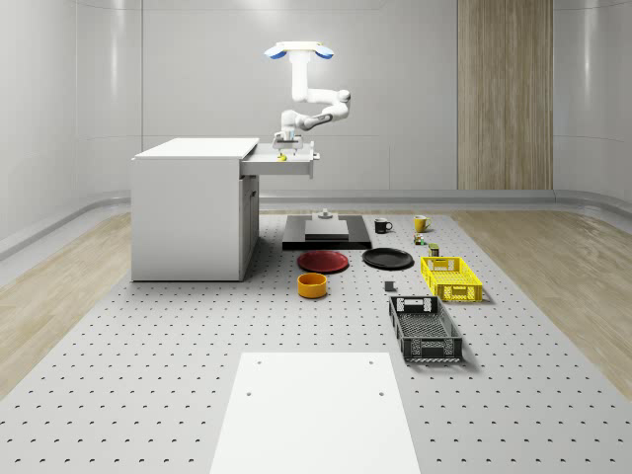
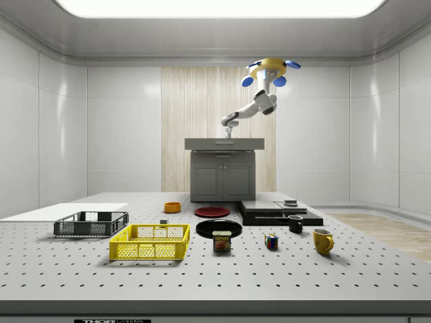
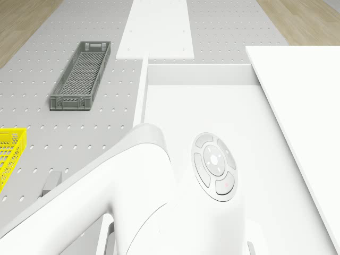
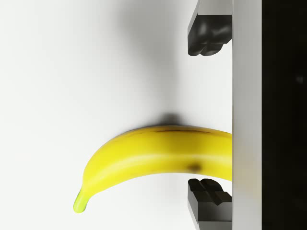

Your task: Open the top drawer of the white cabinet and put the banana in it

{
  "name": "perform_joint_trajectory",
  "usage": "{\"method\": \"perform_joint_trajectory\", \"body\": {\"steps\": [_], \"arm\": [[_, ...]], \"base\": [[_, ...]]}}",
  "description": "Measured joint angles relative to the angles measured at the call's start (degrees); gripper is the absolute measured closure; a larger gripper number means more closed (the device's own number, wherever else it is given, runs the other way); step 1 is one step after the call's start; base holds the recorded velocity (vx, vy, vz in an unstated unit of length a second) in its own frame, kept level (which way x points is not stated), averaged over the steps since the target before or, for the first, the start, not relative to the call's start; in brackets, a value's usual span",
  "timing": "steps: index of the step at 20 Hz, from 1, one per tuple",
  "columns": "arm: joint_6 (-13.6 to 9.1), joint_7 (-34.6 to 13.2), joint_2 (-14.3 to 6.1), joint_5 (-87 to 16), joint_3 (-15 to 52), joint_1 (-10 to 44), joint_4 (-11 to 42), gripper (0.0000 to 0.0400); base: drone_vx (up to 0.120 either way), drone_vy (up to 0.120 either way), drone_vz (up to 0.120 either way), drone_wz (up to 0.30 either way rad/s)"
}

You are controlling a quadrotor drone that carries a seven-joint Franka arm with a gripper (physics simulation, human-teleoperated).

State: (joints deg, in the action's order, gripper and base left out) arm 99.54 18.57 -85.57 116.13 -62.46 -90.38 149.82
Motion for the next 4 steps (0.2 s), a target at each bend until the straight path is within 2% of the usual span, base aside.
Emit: {"method": "perform_joint_trajectory", "body": {"steps": [4], "arm": [[-0.74, -0.13, 0.15, -0.56, -0.80, 0.40, 0.50, 0.0007]], "base": [[0.000, 0.000, 0.000, 0.000]]}}
